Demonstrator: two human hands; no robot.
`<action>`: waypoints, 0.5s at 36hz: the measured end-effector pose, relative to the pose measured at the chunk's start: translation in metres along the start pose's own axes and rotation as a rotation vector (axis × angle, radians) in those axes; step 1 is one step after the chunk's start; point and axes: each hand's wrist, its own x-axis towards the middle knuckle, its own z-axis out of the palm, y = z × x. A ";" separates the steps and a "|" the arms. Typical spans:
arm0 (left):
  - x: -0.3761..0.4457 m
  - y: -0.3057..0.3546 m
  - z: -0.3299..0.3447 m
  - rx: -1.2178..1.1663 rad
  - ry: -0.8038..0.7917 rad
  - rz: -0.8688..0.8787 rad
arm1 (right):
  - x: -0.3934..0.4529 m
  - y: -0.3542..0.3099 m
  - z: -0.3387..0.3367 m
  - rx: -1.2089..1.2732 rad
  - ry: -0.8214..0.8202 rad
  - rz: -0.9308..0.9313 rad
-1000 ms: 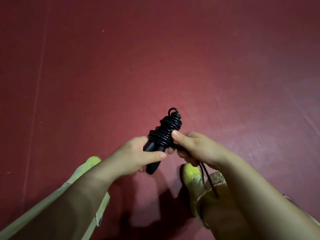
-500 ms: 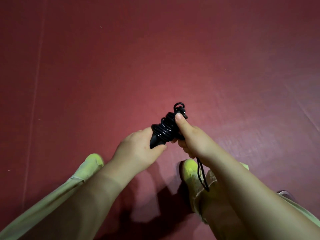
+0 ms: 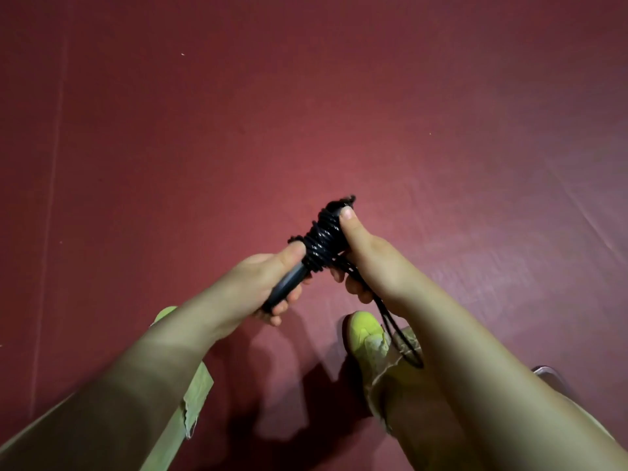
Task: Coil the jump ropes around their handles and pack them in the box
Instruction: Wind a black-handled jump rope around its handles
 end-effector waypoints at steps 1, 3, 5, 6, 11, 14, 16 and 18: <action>0.002 -0.002 0.002 0.083 0.048 0.016 | 0.000 0.001 -0.001 -0.023 0.007 0.021; 0.005 -0.005 0.005 0.183 0.100 0.029 | -0.001 0.002 -0.002 -0.023 0.000 0.054; 0.006 -0.008 0.007 0.253 0.130 0.051 | -0.001 0.004 -0.001 -0.048 0.021 0.071; 0.006 -0.008 0.008 0.299 0.159 0.065 | -0.001 0.005 -0.001 -0.079 0.038 0.073; 0.007 -0.009 0.004 0.629 0.272 0.132 | 0.002 0.011 0.000 -0.201 0.078 0.078; 0.005 -0.009 0.002 0.712 0.279 0.163 | 0.002 0.013 0.001 -0.173 0.069 0.059; 0.004 -0.008 0.001 0.717 0.285 0.159 | 0.002 0.013 0.003 -0.144 0.063 0.014; 0.002 -0.007 0.001 0.716 0.285 0.150 | 0.000 0.010 0.004 -0.105 0.049 -0.045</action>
